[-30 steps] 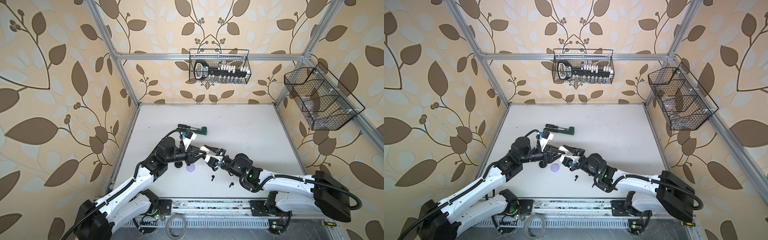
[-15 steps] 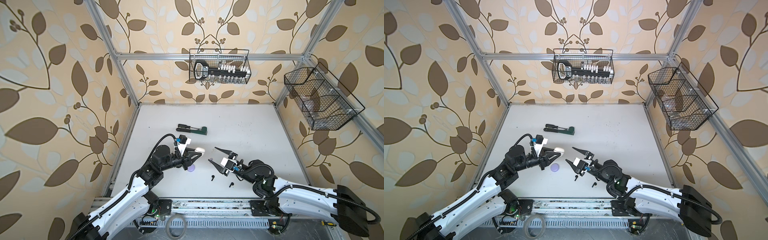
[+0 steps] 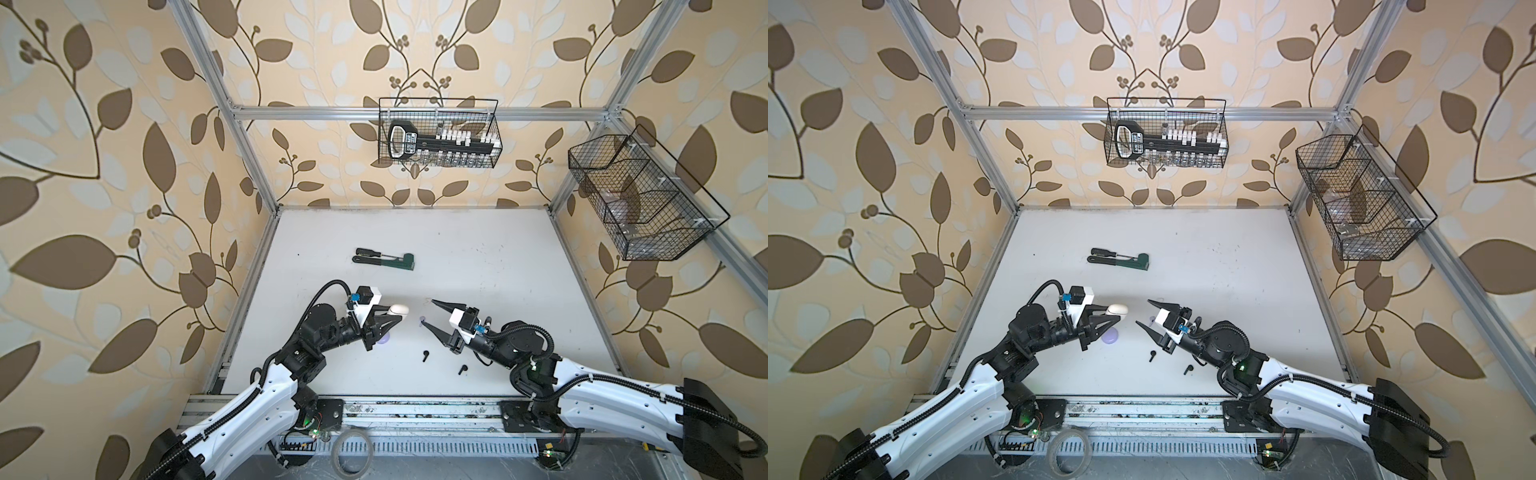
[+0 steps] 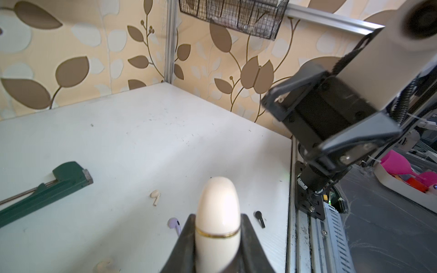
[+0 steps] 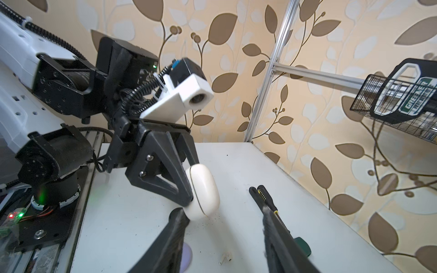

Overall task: Insert wireless bluetooth earbuds into charging case
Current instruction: Open the charging case.

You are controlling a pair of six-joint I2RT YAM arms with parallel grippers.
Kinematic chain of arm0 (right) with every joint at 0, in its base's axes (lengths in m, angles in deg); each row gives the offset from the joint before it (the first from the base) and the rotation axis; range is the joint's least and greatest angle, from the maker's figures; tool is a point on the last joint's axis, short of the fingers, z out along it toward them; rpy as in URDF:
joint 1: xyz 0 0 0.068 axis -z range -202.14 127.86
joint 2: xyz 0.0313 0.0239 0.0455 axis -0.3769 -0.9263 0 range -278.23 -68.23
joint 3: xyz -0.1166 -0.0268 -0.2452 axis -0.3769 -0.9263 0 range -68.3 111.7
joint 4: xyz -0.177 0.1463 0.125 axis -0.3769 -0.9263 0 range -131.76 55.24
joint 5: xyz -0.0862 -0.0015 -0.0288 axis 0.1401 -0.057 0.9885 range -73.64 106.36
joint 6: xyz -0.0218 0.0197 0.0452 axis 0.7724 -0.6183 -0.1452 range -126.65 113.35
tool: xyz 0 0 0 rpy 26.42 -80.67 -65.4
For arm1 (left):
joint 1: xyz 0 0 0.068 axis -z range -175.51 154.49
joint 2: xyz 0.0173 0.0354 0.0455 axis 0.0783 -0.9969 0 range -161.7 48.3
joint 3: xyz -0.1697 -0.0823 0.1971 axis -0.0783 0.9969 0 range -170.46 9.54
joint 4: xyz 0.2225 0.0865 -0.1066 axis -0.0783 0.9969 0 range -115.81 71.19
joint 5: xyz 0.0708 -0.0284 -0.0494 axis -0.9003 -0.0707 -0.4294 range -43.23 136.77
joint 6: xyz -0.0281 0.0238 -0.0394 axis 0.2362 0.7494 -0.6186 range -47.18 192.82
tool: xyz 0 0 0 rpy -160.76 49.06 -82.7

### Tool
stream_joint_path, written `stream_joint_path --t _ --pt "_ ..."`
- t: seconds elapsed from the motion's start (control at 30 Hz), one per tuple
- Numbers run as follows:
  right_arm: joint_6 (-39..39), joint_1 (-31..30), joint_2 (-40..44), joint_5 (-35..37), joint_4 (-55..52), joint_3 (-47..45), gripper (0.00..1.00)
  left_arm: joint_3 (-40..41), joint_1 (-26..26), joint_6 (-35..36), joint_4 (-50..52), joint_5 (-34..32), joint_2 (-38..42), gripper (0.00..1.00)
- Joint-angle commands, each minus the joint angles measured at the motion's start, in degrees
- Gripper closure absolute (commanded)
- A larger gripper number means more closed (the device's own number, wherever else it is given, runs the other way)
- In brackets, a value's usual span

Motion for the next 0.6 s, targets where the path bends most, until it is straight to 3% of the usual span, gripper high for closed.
stream_joint_path --t 0.0,0.57 --pt "-0.66 -0.11 -1.76 -1.73 -0.94 2.42 0.48 0.60 0.11 2.39 -5.38 3.55 1.01 1.00" --pt "-1.21 -1.52 -9.76 -3.26 -0.75 7.93 0.53 0.78 0.27 4.26 -6.41 10.55 0.83 1.00"
